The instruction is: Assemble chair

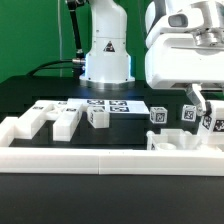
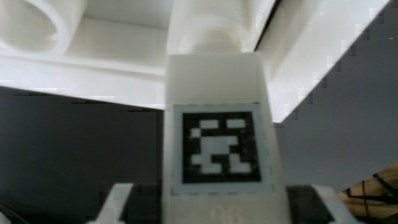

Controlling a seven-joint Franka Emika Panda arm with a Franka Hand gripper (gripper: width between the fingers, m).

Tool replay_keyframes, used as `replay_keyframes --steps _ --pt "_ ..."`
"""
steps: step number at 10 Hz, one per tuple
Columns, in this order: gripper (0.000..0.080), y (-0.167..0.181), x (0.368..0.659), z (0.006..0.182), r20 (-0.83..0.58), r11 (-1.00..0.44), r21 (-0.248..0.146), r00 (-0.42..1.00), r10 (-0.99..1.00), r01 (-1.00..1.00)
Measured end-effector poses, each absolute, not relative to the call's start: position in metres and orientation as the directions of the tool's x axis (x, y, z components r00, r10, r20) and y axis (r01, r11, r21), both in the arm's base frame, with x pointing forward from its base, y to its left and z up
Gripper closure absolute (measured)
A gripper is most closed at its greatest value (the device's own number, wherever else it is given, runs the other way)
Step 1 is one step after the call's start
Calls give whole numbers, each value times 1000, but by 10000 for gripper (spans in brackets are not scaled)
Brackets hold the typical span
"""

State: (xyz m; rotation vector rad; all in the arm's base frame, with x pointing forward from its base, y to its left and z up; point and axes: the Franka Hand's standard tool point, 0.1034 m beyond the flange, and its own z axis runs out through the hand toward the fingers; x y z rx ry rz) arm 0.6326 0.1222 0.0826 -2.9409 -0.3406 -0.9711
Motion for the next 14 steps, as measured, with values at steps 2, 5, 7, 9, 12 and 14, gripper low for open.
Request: replay_keyframes --steps 2,5,7,9,12,14 --pt "508 122 632 81 585 -976 44 786 200 215" --pt "182 118 632 81 582 -973 54 785 212 223" --pt "160 116 633 82 582 -973 58 784 216 225" --pt "151 114 635 90 580 -972 62 784 220 228" --pt "151 111 640 107 562 -969 64 794 232 237" --pt "151 109 641 110 529 -969 58 815 235 241"
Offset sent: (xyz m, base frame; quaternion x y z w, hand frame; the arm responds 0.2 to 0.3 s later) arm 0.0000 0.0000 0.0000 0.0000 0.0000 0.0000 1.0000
